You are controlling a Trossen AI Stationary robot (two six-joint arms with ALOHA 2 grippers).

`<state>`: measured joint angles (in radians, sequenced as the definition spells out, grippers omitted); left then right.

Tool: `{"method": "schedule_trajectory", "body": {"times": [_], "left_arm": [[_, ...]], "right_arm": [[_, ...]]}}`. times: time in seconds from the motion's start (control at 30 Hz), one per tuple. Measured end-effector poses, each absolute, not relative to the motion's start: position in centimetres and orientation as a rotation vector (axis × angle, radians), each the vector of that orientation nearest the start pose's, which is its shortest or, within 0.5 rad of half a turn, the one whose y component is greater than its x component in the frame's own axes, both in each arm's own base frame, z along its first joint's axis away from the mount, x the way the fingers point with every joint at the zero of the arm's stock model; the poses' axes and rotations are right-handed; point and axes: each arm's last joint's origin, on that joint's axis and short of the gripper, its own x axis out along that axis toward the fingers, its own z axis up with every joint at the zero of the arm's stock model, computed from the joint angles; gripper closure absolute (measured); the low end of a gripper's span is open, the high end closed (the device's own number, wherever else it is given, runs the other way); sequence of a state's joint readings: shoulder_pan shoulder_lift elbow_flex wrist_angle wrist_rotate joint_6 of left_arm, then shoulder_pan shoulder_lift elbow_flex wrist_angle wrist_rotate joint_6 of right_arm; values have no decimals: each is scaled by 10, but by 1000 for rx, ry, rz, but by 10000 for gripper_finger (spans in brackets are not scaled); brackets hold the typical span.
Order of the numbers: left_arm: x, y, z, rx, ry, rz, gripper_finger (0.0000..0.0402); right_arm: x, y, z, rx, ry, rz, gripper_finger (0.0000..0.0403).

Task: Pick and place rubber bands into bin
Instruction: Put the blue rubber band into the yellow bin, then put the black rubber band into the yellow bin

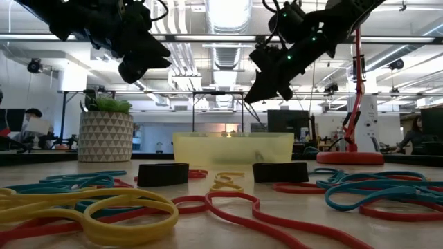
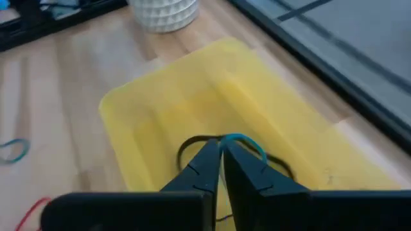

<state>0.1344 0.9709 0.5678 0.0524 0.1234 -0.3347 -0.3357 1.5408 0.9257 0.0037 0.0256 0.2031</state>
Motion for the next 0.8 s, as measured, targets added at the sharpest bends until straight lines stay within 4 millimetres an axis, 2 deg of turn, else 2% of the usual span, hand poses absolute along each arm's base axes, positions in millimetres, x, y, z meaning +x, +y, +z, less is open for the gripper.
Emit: {"method": "schedule_trajectory", "body": {"times": [0.27, 0.4, 0.67, 0.8], "left_arm": [[219, 26, 243, -377, 337, 67, 288], [221, 22, 234, -363, 420, 6, 288], [221, -2, 200, -324, 731, -110, 288], [224, -14, 191, -295, 806, -152, 288]], "right_arm": [[305, -108, 225, 298, 558, -394, 301], [301, -101, 231, 316, 573, -229, 267], [294, -60, 234, 311, 705, -26, 255], [292, -37, 239, 284, 724, 45, 255]]}}
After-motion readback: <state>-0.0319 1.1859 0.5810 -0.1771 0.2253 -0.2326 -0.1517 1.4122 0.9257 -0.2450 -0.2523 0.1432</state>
